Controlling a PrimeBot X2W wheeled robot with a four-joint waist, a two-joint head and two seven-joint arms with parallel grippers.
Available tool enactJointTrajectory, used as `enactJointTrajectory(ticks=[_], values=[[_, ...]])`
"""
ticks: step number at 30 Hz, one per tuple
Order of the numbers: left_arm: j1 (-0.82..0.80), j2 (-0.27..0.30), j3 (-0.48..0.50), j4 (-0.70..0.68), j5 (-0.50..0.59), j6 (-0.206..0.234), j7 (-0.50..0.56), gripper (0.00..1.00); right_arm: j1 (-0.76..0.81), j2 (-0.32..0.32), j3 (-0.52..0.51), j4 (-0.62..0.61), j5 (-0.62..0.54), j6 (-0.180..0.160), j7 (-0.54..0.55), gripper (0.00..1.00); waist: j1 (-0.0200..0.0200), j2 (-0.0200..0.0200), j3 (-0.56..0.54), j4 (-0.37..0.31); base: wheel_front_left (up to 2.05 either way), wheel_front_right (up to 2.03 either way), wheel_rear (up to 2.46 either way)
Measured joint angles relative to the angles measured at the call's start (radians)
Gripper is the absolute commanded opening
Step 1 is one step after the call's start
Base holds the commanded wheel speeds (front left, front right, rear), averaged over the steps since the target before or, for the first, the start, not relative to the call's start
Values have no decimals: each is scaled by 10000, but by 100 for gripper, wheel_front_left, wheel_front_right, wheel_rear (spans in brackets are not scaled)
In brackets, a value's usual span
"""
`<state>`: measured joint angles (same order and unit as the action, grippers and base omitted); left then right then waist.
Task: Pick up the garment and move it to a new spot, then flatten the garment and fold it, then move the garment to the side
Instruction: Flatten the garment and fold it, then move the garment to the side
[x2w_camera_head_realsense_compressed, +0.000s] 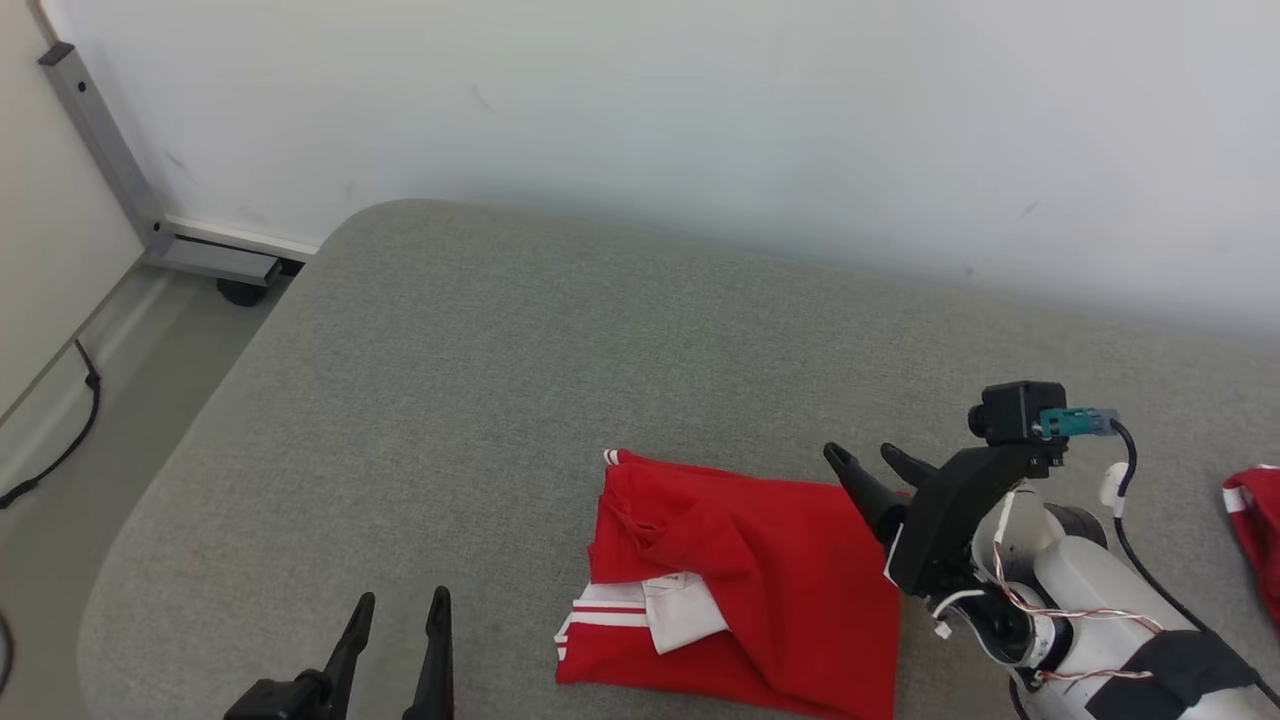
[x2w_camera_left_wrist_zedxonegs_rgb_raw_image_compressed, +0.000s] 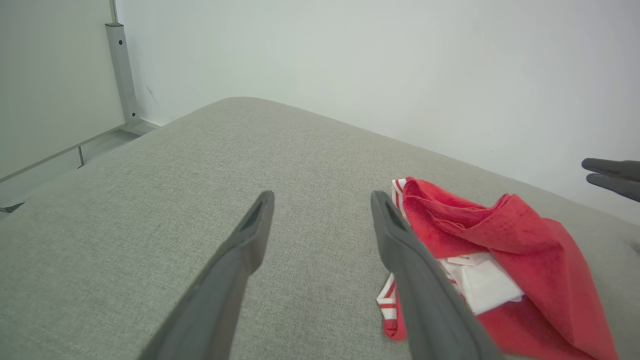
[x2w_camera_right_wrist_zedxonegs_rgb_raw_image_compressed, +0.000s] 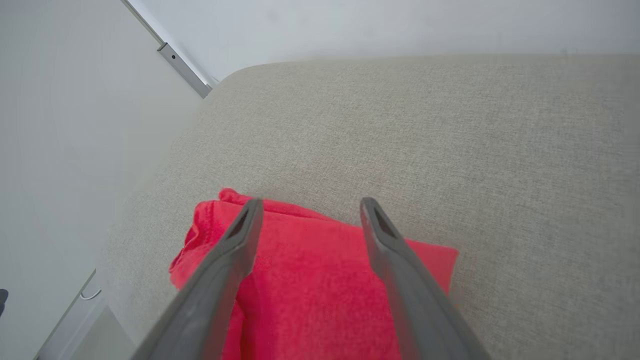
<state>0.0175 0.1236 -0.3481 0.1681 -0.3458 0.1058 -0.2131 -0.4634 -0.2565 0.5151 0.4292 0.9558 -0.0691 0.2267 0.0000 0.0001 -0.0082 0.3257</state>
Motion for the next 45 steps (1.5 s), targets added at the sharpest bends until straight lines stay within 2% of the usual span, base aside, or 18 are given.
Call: enactJointTrajectory(ticks=[8,25,34,35,37,38,39,45], values=[[-9,19,-165,-228,261,12,0,100,552,-844,261,-119,-514,-109,165,100,0,0,18,-300,0,0,0],[-66,-19,-236,-453,658,88,15,100,632,-662,1060,934,-966,-376,1417,100,0,0,222,-58,0,0,0],[-61,-38,-211,-485,656,98,58,100,400,-163,1139,1549,-947,-468,1925,100,0,0,289,107,0,0,0],[-61,-44,-196,-485,654,98,58,100,386,-146,1139,1624,-943,-468,1996,93,0,0,305,130,0,0,0],[-61,-50,-174,-485,652,98,58,100,318,-73,1101,1774,-886,-468,2119,47,0,-1,324,162,0,0,0],[-61,-52,-169,-483,652,98,58,100,258,-42,1104,1827,-853,-468,2222,36,0,0,330,173,0,0,0],[-61,-52,-161,-483,650,98,58,100,232,-21,1106,1833,-851,-468,2266,0,-1,-1,334,182,0,0,0],[-35,-119,-46,-466,596,98,56,100,204,92,915,1906,-711,-468,2263,0,0,0,342,153,0,0,0]])
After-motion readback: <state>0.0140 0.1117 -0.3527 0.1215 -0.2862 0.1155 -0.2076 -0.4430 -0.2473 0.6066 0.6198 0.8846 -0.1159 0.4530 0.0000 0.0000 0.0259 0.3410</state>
